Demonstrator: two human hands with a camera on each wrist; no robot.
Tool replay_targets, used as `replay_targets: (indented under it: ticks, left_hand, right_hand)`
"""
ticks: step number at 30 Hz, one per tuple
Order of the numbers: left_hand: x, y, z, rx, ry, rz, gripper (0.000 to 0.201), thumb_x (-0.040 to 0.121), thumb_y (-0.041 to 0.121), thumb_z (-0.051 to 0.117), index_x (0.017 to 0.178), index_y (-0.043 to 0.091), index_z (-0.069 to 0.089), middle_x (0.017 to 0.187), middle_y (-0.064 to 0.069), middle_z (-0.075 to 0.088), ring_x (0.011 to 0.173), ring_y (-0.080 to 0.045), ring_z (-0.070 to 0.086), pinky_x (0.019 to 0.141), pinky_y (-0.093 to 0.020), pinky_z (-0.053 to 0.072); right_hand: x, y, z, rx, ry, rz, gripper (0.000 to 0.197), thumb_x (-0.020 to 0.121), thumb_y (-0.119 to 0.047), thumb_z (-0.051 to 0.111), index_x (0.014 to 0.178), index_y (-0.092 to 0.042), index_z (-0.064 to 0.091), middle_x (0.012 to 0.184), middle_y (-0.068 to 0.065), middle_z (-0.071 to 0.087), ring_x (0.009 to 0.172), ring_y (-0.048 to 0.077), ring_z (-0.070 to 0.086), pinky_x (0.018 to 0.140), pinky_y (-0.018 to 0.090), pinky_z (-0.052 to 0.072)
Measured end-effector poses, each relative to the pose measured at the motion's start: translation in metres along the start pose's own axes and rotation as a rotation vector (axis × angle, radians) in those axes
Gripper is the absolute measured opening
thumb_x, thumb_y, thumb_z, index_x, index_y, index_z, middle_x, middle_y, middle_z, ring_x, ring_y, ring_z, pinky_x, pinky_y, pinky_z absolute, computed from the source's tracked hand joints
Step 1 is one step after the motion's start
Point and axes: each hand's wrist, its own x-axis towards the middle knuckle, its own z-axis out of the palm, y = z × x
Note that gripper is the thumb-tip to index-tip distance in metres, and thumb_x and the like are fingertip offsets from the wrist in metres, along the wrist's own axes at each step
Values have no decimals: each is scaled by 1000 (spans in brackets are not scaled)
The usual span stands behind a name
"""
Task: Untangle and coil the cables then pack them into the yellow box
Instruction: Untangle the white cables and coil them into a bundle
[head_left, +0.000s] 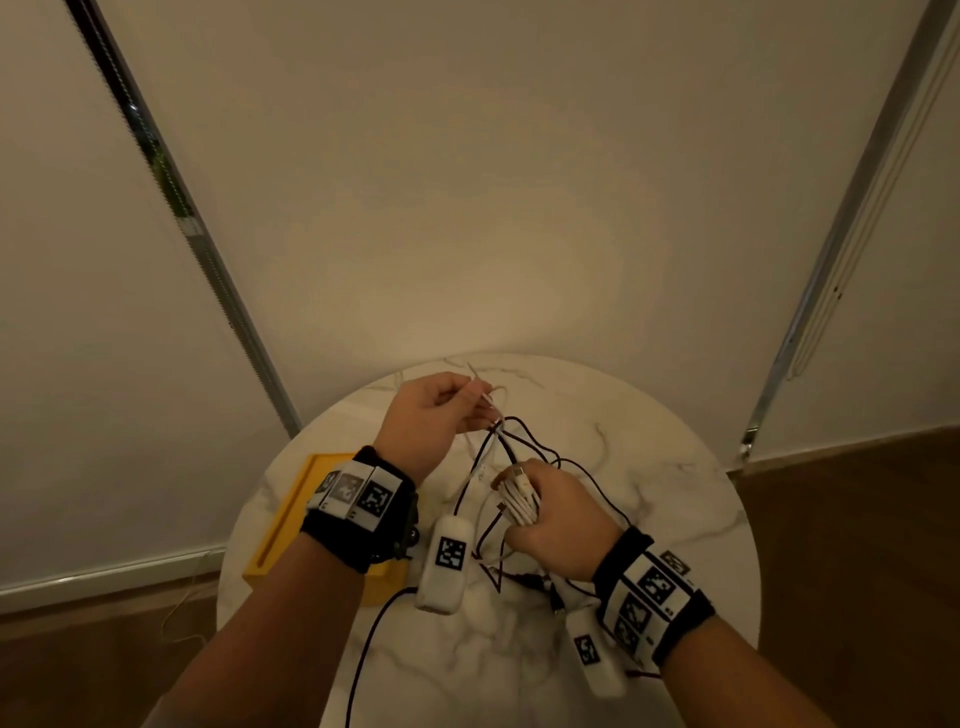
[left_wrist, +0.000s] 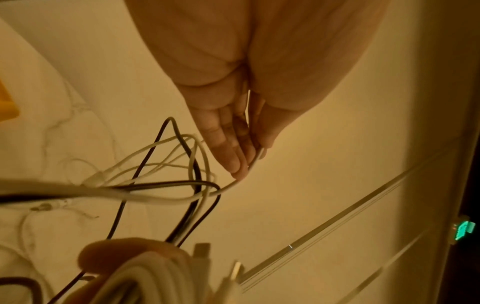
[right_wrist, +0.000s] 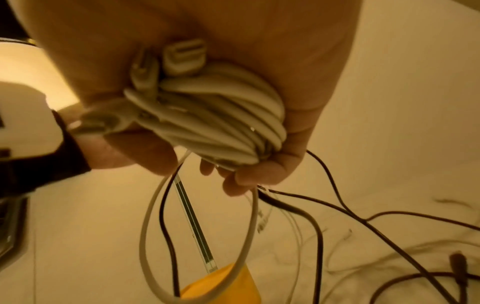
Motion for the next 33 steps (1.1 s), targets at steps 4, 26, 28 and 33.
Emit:
replay_targets:
  ticks: [4,26,28,33]
  left_hand:
    - [-3,8,3,-84,39,30,20,101,9,52,96,-2,69,86,-21,71,79,-24,71,76,-28,59]
    - [3,-4,-11,-80,139,62,21,97,12,61,97,-8,68,78,-14,72,76,-20,71,72,-26,59]
    - [2,-6,-3,-71,103,47,19,97,12,60,96,-5,69,79,-15,72,76,-20,71,72,-26,59]
    - [-2,-4,14,11,12,134,18,97,13,61,95,-2,71,87,-18,72,79,-18,70,71,-25,58]
  right_hand:
    - [1,10,9,13,25,18,25,60,-26,68,84,-26,59,84,-7,59,73,8,56,60,24,40]
    - [-9,45,-18,478,171,-37,57,59,-6,66,115,-14,62,117,-10,66,100,7,66,75,23,53]
    - [-5,34,-23,505,162,-142,53,58,0,66,110,-14,68,131,-9,60,115,8,62,84,31,55]
    - [11,4,-25,511,-59,-116,56,62,-1,64,118,-3,63,78,-12,63,66,12,58,62,34,50]
